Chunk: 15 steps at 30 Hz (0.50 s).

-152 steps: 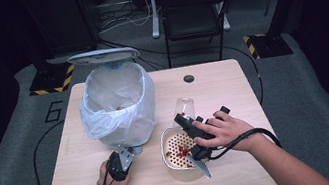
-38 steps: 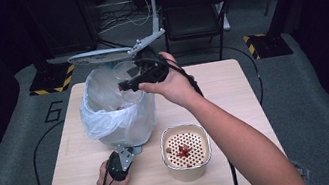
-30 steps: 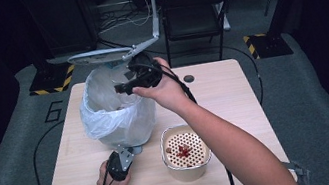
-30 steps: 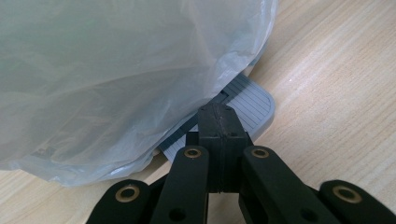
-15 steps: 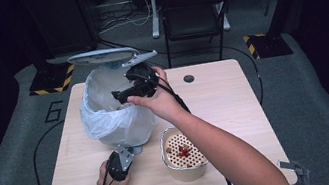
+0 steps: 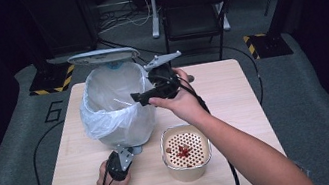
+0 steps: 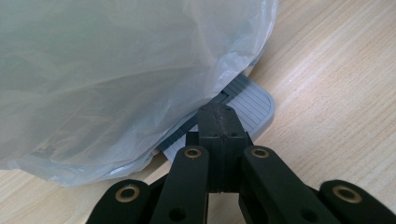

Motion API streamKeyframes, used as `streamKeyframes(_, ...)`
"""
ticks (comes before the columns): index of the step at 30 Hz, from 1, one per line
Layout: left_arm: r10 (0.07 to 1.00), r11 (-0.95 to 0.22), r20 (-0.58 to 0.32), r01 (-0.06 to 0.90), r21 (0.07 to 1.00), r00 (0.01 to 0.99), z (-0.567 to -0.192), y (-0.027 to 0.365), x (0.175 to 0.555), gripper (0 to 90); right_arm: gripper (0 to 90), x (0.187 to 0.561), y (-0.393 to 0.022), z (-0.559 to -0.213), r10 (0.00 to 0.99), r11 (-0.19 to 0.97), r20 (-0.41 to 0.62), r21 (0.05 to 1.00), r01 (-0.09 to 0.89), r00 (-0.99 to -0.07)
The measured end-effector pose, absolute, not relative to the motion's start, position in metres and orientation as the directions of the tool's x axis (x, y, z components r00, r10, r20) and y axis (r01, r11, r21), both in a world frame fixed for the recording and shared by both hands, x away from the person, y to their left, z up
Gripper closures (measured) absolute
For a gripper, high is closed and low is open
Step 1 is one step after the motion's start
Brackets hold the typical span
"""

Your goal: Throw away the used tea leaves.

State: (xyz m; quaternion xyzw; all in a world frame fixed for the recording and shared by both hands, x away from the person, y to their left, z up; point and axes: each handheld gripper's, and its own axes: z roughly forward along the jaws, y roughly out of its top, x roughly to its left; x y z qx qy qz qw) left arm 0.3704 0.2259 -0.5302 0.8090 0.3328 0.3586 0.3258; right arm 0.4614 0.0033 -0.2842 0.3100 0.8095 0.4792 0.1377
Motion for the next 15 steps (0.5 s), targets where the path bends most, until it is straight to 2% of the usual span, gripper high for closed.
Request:
streamKeyframes(2,0.78,-0.55,0.342,0.316,0.773,0.524,-0.531,0.225,0.37,90.0,17.6,0.46,-0.008,-0.285,0.645,0.348,0.061,0.864,0.364,-0.762)
streamKeyframes(4,0.778,-0.558,0.362,0.299,0.774,0.513,-0.532,0.225,0.371,90.0,17.8,0.46,-0.02,-0.288,0.653,0.336,0.058,0.871,0.359,-0.755)
streamKeyframes(11,0.779,-0.553,0.35,0.306,0.775,0.521,-0.53,0.227,0.371,90.0,18.8,0.461,-0.052,-0.295,0.695,0.329,0.047,0.867,0.375,-0.718)
streamKeyframes(15,0.789,-0.525,0.309,0.319,0.789,0.531,-0.53,0.23,0.371,90.0,19.8,0.458,-0.066,-0.297,0.711,0.333,0.035,0.863,0.38,-0.702)
